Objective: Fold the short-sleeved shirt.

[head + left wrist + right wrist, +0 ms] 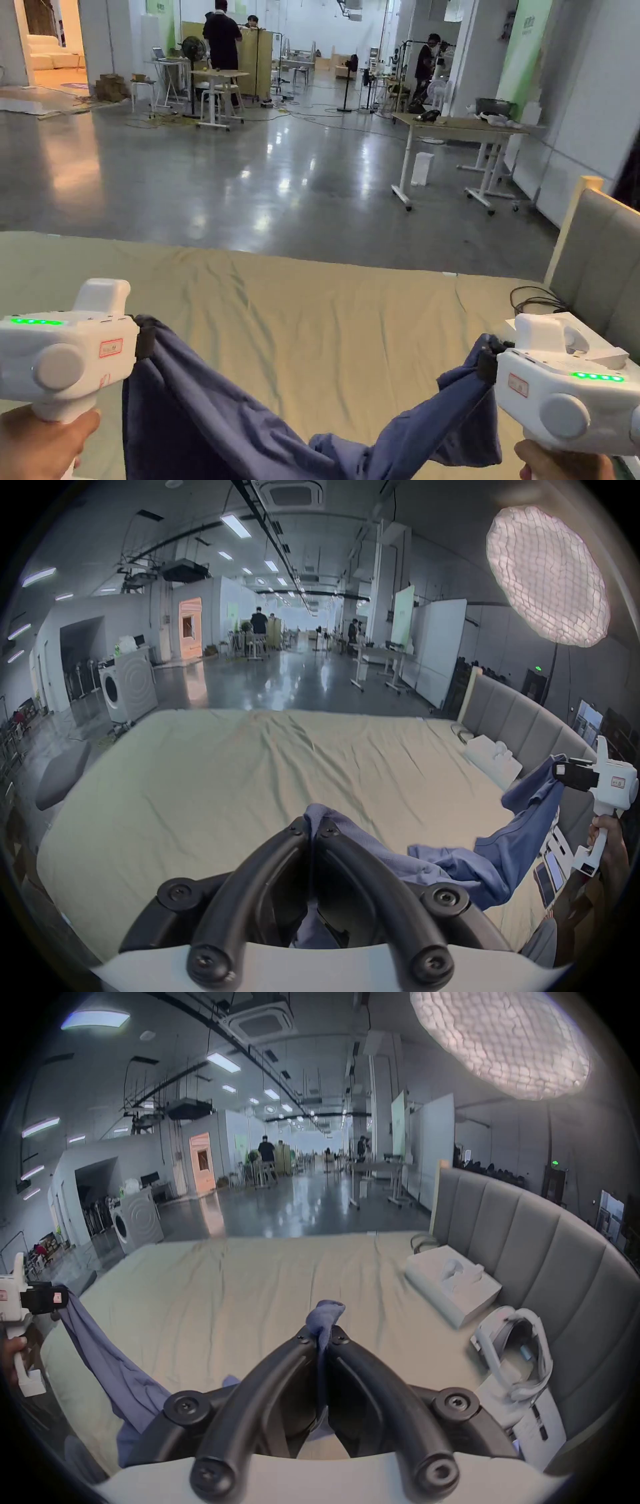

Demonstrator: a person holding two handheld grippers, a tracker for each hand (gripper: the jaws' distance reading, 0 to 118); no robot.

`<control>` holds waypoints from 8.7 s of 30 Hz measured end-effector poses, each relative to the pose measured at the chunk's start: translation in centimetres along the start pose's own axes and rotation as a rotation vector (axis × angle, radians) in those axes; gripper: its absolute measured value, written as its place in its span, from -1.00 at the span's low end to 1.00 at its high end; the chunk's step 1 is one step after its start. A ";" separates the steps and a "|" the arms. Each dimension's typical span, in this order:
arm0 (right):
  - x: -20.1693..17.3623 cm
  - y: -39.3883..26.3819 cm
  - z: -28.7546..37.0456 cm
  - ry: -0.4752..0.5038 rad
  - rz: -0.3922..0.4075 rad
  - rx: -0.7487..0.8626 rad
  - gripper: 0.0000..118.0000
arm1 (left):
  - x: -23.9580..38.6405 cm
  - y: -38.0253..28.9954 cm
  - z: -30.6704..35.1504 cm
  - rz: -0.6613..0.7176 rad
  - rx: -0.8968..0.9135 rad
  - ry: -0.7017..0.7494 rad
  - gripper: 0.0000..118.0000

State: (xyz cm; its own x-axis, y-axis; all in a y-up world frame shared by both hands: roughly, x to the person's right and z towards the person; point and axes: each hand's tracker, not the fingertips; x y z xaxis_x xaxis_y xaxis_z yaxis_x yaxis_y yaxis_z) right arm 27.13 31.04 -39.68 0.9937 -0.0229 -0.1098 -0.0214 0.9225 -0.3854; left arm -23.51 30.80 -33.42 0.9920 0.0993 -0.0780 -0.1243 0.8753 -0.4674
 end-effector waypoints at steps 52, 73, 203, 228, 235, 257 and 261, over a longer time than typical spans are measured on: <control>2.7 19.7 -12.2 -0.230 0.070 0.147 -0.96 | -9.6 17.5 -8.2 0.002 0.081 0.241 -0.93; 4.9 -13.9 -2.2 -0.258 0.091 -0.188 -0.96 | -11.7 -15.2 -2.6 0.073 -0.211 0.191 -0.93; -10.4 -9.3 -27.1 0.151 0.125 -0.402 -0.98 | -11.0 -19.4 -4.0 0.157 -0.394 0.302 -0.94; 1.3 13.1 2.3 -0.005 0.034 0.206 -0.98 | -2.4 8.0 2.1 0.008 0.093 0.113 -0.94; 2.7 18.1 5.0 -0.061 0.023 0.292 -0.98 | 0.2 16.2 4.0 -0.043 0.176 0.099 -0.94; -2.5 27.6 -5.8 -0.144 0.090 0.331 -0.98 | -3.4 27.7 -4.8 -0.027 0.181 0.178 -0.94; -2.7 29.6 -7.7 -0.160 0.083 0.349 -0.98 | -2.9 30.7 -6.5 -0.064 0.215 0.201 -0.94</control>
State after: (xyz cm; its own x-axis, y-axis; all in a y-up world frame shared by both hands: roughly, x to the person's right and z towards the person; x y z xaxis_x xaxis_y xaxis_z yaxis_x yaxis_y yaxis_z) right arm 22.95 55.48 -57.81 0.9953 0.0925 0.0274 -0.0912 0.9949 -0.0437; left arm -30.29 54.30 -53.24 0.9707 -0.0362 -0.2374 -0.0331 0.9589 -0.2817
